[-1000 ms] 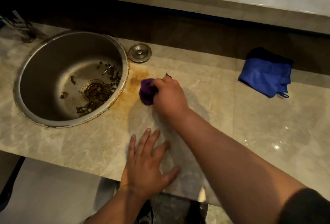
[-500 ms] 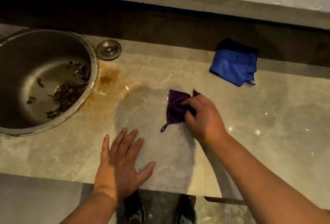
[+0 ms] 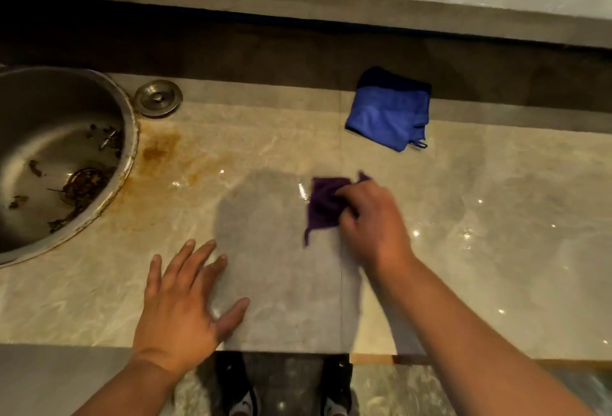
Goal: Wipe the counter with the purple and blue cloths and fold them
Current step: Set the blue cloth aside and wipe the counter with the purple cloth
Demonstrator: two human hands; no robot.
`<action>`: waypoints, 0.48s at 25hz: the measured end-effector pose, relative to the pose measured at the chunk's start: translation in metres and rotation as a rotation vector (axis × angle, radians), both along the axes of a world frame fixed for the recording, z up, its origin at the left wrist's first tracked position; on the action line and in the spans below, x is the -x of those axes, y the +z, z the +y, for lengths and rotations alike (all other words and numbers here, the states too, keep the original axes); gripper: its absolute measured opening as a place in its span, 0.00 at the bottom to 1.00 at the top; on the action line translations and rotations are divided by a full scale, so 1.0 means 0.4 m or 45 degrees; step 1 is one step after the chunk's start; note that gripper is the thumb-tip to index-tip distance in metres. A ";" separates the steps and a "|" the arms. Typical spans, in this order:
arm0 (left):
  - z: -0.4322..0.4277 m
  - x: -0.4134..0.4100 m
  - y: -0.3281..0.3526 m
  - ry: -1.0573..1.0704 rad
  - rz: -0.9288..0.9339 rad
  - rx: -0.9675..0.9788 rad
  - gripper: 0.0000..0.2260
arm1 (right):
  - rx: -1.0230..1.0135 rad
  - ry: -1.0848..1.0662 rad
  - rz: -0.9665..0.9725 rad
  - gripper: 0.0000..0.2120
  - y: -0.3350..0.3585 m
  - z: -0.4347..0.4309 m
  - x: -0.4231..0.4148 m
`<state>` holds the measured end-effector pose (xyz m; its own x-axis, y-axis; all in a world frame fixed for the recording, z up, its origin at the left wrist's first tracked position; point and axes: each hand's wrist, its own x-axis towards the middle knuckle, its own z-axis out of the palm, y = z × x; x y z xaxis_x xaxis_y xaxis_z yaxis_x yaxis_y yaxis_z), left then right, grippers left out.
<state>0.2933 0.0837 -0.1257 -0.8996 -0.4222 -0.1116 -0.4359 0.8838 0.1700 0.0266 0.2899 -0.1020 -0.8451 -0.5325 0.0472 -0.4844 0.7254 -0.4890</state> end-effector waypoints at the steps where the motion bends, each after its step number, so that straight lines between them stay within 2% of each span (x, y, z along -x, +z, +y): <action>1: 0.001 -0.001 0.000 0.004 -0.001 -0.001 0.35 | -0.018 -0.155 0.014 0.17 0.001 0.017 0.047; 3: 0.005 -0.001 -0.001 0.004 -0.004 0.005 0.35 | -0.030 -0.197 0.004 0.17 0.006 0.006 0.030; 6: 0.006 -0.002 -0.002 0.008 0.014 0.007 0.35 | -0.017 0.176 -0.006 0.17 0.005 0.078 -0.098; 7: 0.004 -0.002 -0.003 0.009 0.020 0.007 0.35 | -0.022 0.217 -0.019 0.17 0.009 0.131 -0.098; 12: 0.002 0.002 0.000 0.010 0.015 0.013 0.35 | -0.065 -0.235 0.181 0.18 0.028 0.279 0.101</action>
